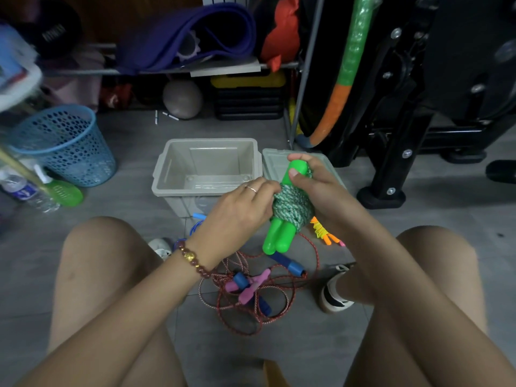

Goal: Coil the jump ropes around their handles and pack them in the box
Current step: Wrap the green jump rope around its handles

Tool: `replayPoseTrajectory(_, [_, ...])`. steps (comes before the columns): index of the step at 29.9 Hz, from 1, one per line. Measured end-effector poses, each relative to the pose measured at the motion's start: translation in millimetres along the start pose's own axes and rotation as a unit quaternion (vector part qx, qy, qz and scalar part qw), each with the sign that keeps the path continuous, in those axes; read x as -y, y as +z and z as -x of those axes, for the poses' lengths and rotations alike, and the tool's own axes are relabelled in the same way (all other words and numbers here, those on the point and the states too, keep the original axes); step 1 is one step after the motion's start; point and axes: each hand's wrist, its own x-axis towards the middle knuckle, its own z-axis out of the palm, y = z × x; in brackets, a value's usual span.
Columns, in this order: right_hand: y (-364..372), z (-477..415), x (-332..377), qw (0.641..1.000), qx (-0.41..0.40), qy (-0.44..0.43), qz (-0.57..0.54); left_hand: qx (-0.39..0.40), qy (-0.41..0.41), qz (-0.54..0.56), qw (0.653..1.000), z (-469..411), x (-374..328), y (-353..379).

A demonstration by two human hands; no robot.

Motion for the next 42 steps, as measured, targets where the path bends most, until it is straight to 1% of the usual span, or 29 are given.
replayPoseTrajectory(4, [0.7,-1.0,-3.7,1.000,-0.019,-0.012,0.000,0.037,-0.004,0.000,0.999,-4.5,1.6,5.4])
replayPoseTrajectory(6, [-0.2,0.2,-3.0,0.999,-0.027,-0.038,0.006,0.061,-0.016,0.017,0.998,-4.0,2.3,8.0])
replayPoseTrajectory(9, [-5.6,-1.7,-2.7,0.995,-0.046,-0.080,0.049,0.056,-0.065,0.129,0.988,-1.4,3.2,10.5])
replayPoseTrajectory(12, [-5.5,-0.7,-0.4,0.993,-0.035,-0.099,0.059,0.009,-0.126,0.236,0.964,-0.9,4.3,11.5])
replayPoseTrajectory(14, [-2.9,0.1,-1.1,0.993,-0.036,-0.100,0.047,-0.013,-0.184,0.311,0.932,-2.5,2.6,10.2])
replayPoseTrajectory(16, [-1.3,2.0,-1.9,0.993,-0.036,-0.107,0.043,-0.003,-0.246,0.425,0.871,-6.7,-0.4,6.2])
replayPoseTrajectory(17, [-1.1,2.2,-2.2,0.992,-0.037,-0.114,0.042,0.003,-0.268,0.474,0.839,-9.0,-1.6,4.2])
replayPoseTrajectory(18, [-1.8,2.6,-1.8,0.992,-0.034,-0.120,0.034,0.003,-0.282,0.506,0.815,-11.0,-2.1,2.3])
replayPoseTrajectory(19, [-2.3,2.9,-0.9,0.992,-0.026,-0.123,0.015,-0.002,-0.291,0.527,0.799,-12.9,-2.6,0.3])
replayPoseTrajectory(21, [-4.1,3.4,2.0,0.992,-0.006,-0.118,-0.040,-0.008,-0.302,0.547,0.781,-15.0,-2.3,-2.5])
replayPoseTrajectory(22, [-5.2,3.0,3.0,0.992,-0.001,-0.114,-0.055,-0.007,-0.297,0.542,0.786,-15.4,-2.0,-3.2])
replayPoseTrajectory(24, [-7.3,1.9,3.5,0.993,-0.004,-0.096,-0.066,0.006,-0.266,0.513,0.816,-14.2,-0.6,-3.7])
replayPoseTrajectory(27, [-8.8,3.0,2.9,0.992,-0.009,-0.049,-0.112,0.027,-0.224,0.506,0.833,-11.6,2.9,-6.7])
replayPoseTrajectory(29, [-10.0,3.9,2.9,0.991,-0.003,-0.030,-0.132,0.031,-0.195,0.475,0.858,-11.6,4.5,-10.2])
replayPoseTrajectory(32, [-10.3,4.4,3.0,0.990,0.005,-0.012,-0.143,-0.010,-0.156,0.440,0.884,-12.3,1.8,-11.0])
replayPoseTrajectory(34, [-8.1,4.9,2.7,0.990,-0.006,-0.020,-0.139,-0.032,-0.142,0.404,0.903,-10.6,-1.8,-9.7])
replayPoseTrajectory(35, [-6.9,5.2,2.2,0.992,-0.020,-0.031,-0.121,-0.039,-0.123,0.363,0.923,-8.2,-2.4,-9.5])
replayPoseTrajectory(36, [-5.6,5.5,2.4,0.994,-0.037,-0.045,-0.093,-0.047,-0.098,0.297,0.949,-6.2,-2.5,-9.8])
replayPoseTrajectory(37, [-3.8,5.9,2.8,0.995,-0.052,-0.058,-0.066,-0.056,-0.071,0.213,0.973,-4.7,-2.1,-10.5])
replayPoseTrajectory(38, [-1.7,7.2,4.4,0.995,-0.061,-0.063,-0.043,-0.065,-0.046,0.133,0.988,-4.0,-1.5,-10.9])
replayPoseTrajectory(40, [1.4,8.0,4.7,0.995,-0.070,-0.069,-0.020,-0.075,-0.027,0.025,0.996,-4.5,-1.3,-11.6])
replayPoseTrajectory(42, [0.7,6.4,1.4,0.991,-0.094,-0.091,0.013,-0.056,-0.049,-0.007,0.997,-5.3,-5.4,-10.1])
